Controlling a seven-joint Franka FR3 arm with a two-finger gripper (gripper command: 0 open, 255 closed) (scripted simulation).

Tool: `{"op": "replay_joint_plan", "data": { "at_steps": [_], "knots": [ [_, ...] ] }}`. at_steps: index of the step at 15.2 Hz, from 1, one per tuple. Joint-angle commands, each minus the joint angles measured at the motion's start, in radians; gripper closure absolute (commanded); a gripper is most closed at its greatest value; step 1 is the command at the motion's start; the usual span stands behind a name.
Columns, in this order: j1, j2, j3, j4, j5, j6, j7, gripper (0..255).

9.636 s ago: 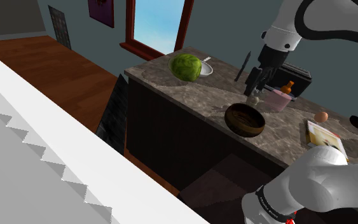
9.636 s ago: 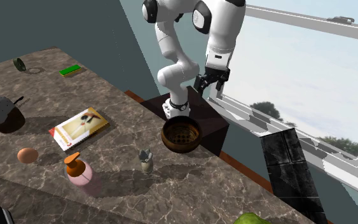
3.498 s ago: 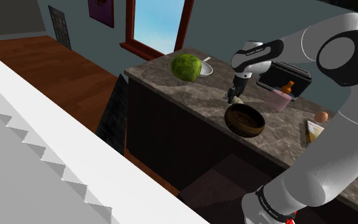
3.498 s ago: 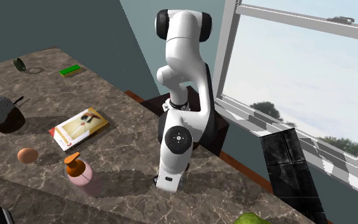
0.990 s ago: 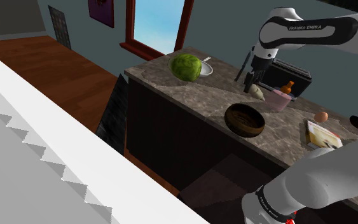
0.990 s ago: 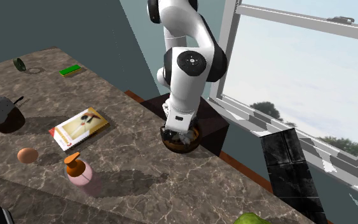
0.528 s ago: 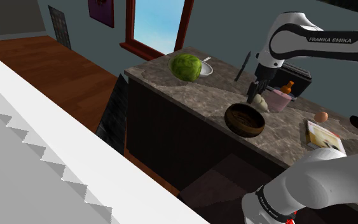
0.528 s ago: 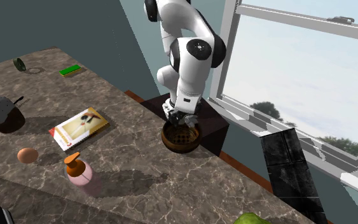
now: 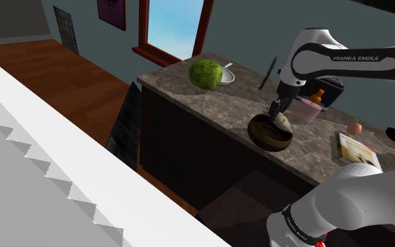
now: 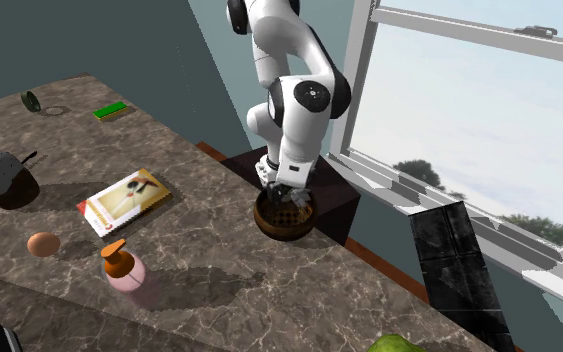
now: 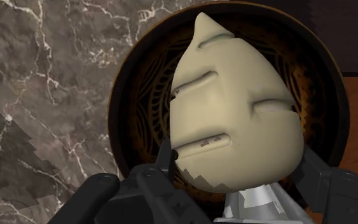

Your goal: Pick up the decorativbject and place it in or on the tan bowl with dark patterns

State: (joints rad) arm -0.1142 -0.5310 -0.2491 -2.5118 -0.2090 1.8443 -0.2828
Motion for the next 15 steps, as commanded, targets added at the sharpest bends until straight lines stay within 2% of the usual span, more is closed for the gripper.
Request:
{"op": "replay_joint_plan", "data": {
  "at_steps": [1, 3, 11, 12, 15],
  "knots": [
    [-0.001, 0.009, -0.005, -0.022, -0.003, 0.032, 0.001, 255],
    [-0.002, 0.021, -0.009, -0.045, -0.006, 0.066, 0.003, 255],
    [-0.002, 0.021, -0.009, -0.045, -0.006, 0.066, 0.003, 255],
    [-0.002, 0.021, -0.009, -0.045, -0.006, 0.066, 0.003, 0],
    [-0.002, 0.021, -0.009, -0.045, -0.006, 0.066, 0.003, 0]
  ]
}}
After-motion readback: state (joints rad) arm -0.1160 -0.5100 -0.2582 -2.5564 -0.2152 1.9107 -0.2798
